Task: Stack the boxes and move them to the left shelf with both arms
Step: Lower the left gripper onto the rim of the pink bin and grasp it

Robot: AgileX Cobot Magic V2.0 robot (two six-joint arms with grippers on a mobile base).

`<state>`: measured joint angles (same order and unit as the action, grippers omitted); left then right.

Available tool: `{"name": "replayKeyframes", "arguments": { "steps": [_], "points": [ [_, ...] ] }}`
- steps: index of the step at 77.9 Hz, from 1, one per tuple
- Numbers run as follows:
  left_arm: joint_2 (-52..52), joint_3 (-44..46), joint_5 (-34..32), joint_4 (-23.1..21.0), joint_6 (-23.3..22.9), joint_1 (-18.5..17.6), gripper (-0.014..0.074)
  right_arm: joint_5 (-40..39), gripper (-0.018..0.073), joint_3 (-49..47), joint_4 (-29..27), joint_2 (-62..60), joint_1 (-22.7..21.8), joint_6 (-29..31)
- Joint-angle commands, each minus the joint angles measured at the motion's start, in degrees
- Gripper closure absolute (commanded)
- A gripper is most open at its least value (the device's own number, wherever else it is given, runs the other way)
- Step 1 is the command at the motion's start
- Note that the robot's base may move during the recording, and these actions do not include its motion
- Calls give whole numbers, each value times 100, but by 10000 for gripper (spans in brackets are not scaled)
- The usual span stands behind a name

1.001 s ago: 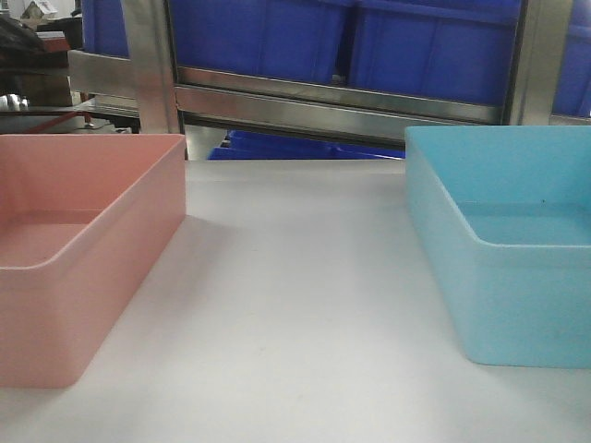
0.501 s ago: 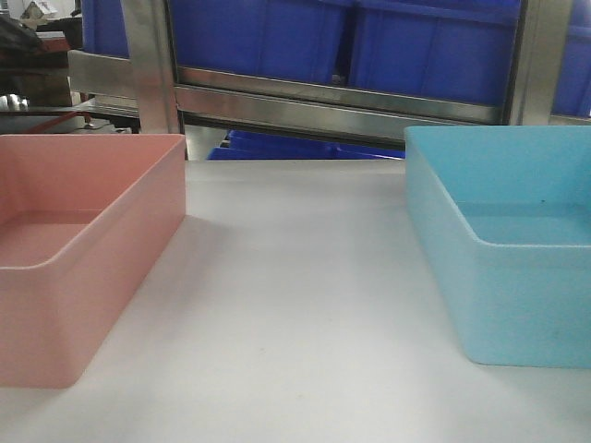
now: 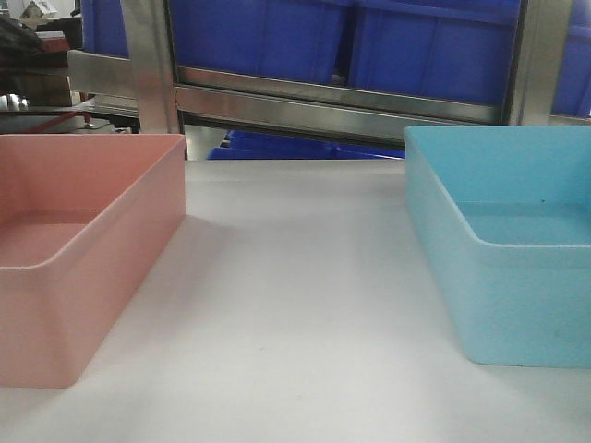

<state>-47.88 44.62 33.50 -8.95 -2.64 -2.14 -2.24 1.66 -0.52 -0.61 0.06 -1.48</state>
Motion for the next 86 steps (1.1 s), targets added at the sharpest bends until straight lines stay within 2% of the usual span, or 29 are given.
{"name": "replayKeyframes", "arguments": {
  "steps": [1, 15, 28, 34, 37, 44, 49, 59, 71, 86],
  "points": [
    [-510, 451, -44, -177, 7, -33, 598, -490, 510, -130, 1, -111, -14, 57],
    [-1638, 1140, 645, -68, 106, 144, 597, -490, 510, -130, 1, -111, -14, 57],
    [-2765, 2102, 1845, -45, 858, 489, 591, -490, 510, -130, 1, -111, -14, 57],
    [-3337, 2643, 2416, -18, 1316, 652, 538, -490, 510, -130, 1, -111, -14, 57],
    [-3668, 3008, 2602, -3, 1462, 745, 461, -490, 510, -130, 1, -111, -14, 57],
    [-4173, 3566, 2601, 113, 1533, 890, 315, -490, 510, -130, 1, -111, -14, 57],
    [-4506, 3937, 2581, 295, 1547, 981, 268, -490, 510, -130, 1, -111, -14, 57],
    [-5258, 4539, 2651, 565, 1547, 1126, 272, -490, 510, -130, 1, -111, -14, 57],
    [-5979, 4934, 2714, 506, 1547, 1136, 272, -490, 510, -130, 1, -111, -14, 57],
    [-6413, 4971, 2822, 385, 1547, 1136, 273, -490, 510, -130, 1, -111, -14, 57]
  ]
}}
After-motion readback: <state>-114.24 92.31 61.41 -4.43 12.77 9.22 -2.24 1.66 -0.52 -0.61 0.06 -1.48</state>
